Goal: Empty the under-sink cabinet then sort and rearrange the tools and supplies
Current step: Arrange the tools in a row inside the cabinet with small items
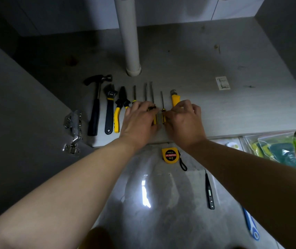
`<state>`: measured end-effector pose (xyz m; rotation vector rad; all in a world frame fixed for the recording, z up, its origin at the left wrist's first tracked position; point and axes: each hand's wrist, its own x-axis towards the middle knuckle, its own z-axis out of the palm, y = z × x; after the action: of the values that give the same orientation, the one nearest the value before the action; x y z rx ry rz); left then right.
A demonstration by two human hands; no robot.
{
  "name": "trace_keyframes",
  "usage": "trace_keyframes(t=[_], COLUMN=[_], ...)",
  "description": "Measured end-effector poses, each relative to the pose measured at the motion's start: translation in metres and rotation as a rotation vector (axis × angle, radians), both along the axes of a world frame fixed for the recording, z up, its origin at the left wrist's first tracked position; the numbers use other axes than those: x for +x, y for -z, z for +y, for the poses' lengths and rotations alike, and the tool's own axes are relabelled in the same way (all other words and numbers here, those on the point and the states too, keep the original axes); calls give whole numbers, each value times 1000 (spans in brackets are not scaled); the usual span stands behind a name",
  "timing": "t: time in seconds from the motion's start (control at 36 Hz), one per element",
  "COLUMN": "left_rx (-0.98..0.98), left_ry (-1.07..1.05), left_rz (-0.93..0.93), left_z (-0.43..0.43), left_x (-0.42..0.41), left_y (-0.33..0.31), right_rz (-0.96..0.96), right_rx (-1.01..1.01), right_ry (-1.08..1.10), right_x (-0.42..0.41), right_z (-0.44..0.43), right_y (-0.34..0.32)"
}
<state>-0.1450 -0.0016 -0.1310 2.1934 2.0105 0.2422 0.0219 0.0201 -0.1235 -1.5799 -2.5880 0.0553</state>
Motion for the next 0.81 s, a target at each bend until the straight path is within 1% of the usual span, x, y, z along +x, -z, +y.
trace_keyframes(t=[0.11,0.25,0.36,0.64,0.72,0.81], left_rx=[0,-1,-8,-12,58,249], left_ry=[-7,-4,-13,-19,-29,16], left_rz=[-11,-8,-16,-37,-36,3], left_z=[0,-1,-2,-5,-13,-29], left_x=[0,0,1,1,6,18], left_y=[0,0,1,0,-4,-8], right_rz=[17,146,142,268,248,247], right_rx=[-8,34,-50,-157,-144,-70], right_ry=[-5,87,162,101,82,63], right_x=[1,11,19,17,23,36], right_z=[0,1,3,7,5,2], right_y=[-2,-5,-1,5,2,-2])
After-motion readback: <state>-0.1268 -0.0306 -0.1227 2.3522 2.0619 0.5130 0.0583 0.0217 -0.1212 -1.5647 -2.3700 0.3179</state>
